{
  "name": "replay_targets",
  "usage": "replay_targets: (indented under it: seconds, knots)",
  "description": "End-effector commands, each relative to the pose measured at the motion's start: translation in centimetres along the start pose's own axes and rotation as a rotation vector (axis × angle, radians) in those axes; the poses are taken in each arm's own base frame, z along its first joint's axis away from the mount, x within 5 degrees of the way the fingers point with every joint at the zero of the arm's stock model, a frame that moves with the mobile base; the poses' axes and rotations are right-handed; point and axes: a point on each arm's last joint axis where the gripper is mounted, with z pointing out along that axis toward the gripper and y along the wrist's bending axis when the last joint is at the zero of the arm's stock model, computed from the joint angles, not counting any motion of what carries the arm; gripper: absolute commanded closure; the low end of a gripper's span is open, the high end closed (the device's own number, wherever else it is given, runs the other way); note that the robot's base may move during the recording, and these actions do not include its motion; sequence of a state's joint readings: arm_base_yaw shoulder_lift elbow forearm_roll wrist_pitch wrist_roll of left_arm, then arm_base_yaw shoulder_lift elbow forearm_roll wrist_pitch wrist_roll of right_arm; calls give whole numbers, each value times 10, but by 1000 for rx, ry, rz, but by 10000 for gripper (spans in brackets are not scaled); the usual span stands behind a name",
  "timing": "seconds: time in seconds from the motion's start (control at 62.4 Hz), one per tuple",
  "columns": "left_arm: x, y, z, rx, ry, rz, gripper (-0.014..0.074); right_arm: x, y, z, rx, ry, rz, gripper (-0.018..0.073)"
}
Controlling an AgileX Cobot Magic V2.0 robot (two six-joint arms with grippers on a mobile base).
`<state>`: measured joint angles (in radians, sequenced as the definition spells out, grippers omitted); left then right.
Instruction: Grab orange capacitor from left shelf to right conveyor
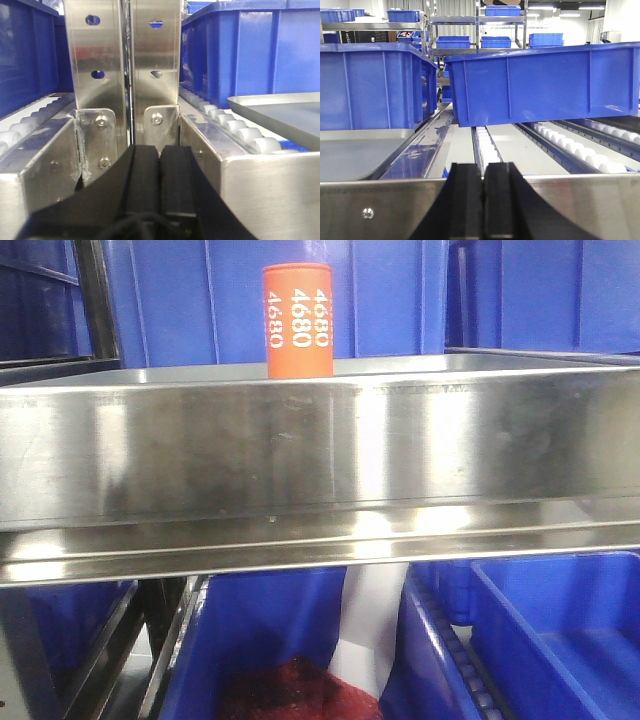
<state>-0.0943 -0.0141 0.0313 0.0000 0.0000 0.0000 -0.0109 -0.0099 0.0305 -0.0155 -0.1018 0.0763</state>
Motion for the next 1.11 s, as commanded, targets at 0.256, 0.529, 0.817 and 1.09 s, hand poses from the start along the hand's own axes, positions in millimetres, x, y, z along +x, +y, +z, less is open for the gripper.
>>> replay_targets:
  seconds: [0.256, 0.529, 0.817, 1.09]
  knots:
    - [-10, 0, 0, 3, -85, -6, 701, -9, 1, -2, -6, -108, -18, 510]
    - [-10, 0, 0, 3, -85, -6, 701, -37, 3, -8, -43, -379, 65, 510]
    - [-10, 0, 0, 3, -85, -6, 701, -134, 11, -14, -72, -355, 84, 510]
    - [-10, 0, 0, 3, -85, -6, 701, -187, 25, 50, -194, -104, 197, 507]
